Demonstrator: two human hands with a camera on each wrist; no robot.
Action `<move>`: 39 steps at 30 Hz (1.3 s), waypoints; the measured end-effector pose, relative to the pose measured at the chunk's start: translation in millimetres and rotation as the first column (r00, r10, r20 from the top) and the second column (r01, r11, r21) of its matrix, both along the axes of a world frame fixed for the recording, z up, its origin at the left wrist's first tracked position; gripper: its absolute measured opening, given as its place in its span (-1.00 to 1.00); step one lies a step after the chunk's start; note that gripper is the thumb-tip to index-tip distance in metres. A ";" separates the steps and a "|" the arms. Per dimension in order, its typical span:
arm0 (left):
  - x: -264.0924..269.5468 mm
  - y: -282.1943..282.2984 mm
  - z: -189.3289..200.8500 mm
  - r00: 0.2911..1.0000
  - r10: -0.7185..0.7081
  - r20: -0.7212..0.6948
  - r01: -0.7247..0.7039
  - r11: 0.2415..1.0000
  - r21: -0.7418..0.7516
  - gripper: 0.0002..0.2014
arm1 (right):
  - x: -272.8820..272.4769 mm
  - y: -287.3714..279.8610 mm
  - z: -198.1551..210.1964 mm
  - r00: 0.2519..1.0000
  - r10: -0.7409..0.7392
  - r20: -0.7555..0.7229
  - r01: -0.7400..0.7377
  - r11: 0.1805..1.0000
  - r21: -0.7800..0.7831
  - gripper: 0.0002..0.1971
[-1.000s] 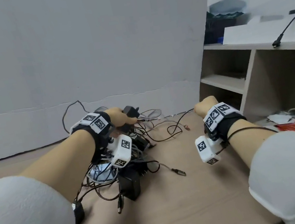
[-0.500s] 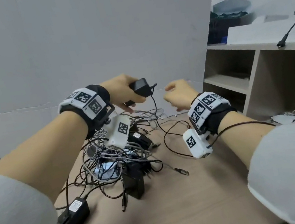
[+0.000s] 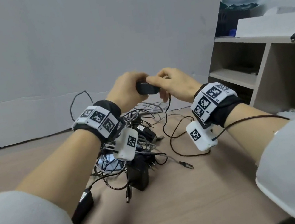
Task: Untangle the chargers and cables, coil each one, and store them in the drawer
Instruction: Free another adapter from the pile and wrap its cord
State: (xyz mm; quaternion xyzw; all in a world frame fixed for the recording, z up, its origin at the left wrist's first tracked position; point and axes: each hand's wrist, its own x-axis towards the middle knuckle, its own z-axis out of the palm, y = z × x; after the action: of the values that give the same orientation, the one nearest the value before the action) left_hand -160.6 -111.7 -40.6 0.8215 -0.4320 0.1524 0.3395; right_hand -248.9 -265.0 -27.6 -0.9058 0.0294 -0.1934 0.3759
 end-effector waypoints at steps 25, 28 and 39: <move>15.9 43.6 -51.1 0.638 -0.598 -0.486 -0.361 0.325 -0.874 -0.61 | 10.2 -33.8 -38.4 0.999 -0.005 -0.051 0.002 0.998 -0.057 -0.77; 17.2 48.6 -53.4 0.674 -0.507 -0.538 -0.348 0.424 -0.836 -0.63 | 10.0 -40.2 -37.9 0.986 -0.148 0.077 0.152 0.987 -0.044 -0.78; 3.6 43.4 -51.6 0.767 -0.349 -0.538 -0.090 0.772 -0.629 -0.73 | 12.7 11.4 -0.1 0.992 0.066 -0.105 -0.106 0.891 -0.441 -0.79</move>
State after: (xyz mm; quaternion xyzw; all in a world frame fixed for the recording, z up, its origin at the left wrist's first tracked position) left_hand -157.1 -68.4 -92.2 0.6302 -0.2777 -0.0220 0.7247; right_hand -236.2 -253.5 -27.6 -0.9757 -0.0396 -0.1383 0.1651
